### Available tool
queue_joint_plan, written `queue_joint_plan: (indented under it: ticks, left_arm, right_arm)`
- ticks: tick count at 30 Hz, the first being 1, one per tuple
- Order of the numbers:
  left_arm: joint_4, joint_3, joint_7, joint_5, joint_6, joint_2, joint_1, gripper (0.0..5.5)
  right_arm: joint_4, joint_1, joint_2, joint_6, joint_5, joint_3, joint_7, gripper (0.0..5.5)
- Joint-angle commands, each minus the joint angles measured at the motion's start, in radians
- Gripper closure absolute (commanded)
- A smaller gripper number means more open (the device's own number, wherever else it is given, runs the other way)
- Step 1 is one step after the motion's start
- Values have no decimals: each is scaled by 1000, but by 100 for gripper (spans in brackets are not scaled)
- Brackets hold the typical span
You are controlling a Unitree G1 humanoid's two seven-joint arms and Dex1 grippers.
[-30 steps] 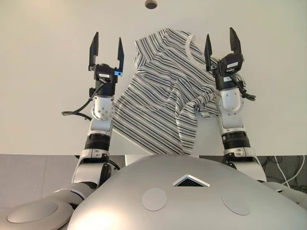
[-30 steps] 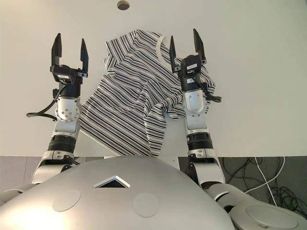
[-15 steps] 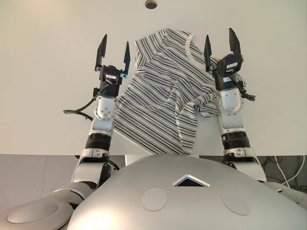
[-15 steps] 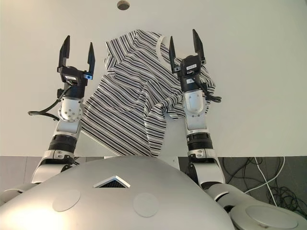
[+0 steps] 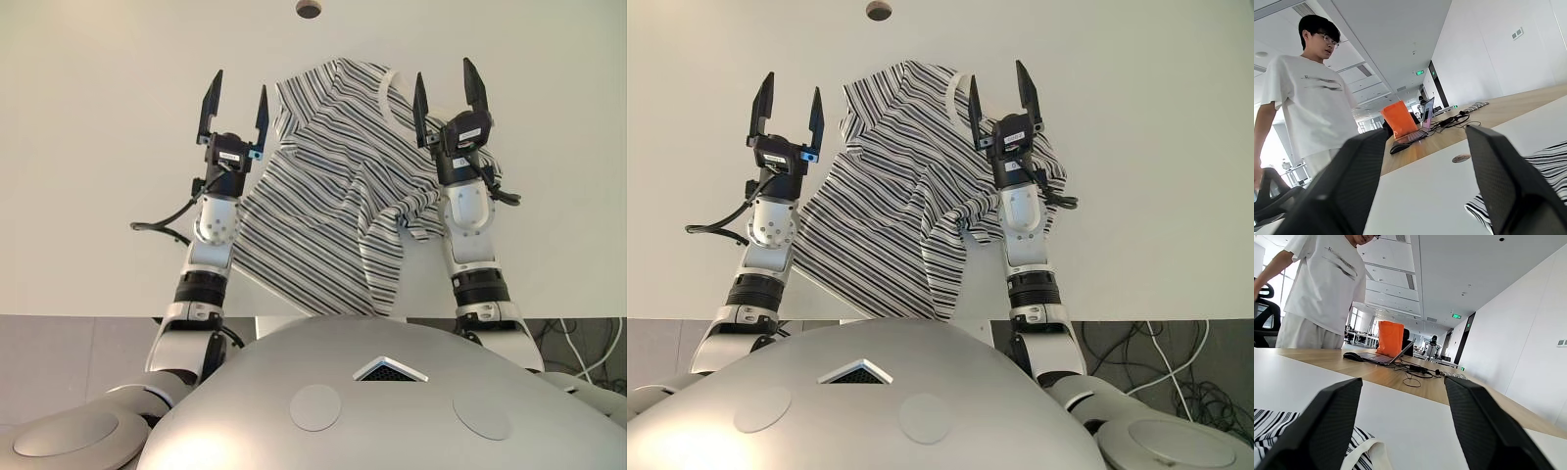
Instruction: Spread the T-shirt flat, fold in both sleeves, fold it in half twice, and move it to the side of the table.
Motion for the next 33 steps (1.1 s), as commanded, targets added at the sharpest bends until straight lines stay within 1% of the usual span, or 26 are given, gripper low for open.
queue_joint_plan:
  ticks: [1,3,5,10,13,16,23,25,27,31,33]
  left_arm:
    - [1,-7,-7,11,24,10,-16,257]
    - [1,-15,-11,28,31,16,-20,257]
    - [10,-35,-26,65,55,37,-32,257]
    - [87,-127,-34,280,172,138,-93,257]
    - [93,-177,-37,369,200,194,-112,257]
    - [86,-217,-43,410,209,230,-123,257]
    - [121,-321,1,567,242,334,-148,257]
    - [142,-355,35,625,260,369,-161,257]
    - [176,-401,87,703,291,398,-185,257]
    - [261,-485,161,782,324,410,-233,257]
    - [348,-499,206,781,343,409,-278,257]
  right_arm:
    - [-10,-7,0,8,3,1,3,235]
    - [-18,-4,-10,16,-1,2,9,235]
    - [-42,3,-44,38,9,-10,34,235]
    - [-102,-1,-231,132,-123,-47,76,235]
    - [-178,31,-365,178,-226,-29,154,235]
    - [-226,77,-452,218,-285,-2,230,235]
    - [-167,119,-626,271,-375,72,398,235]
    - [-119,95,-645,270,-390,98,420,235]
    - [-28,7,-624,256,-415,130,382,235]
    - [196,-211,-576,213,-506,221,277,235]
    - [344,-329,-538,190,-562,286,236,235]
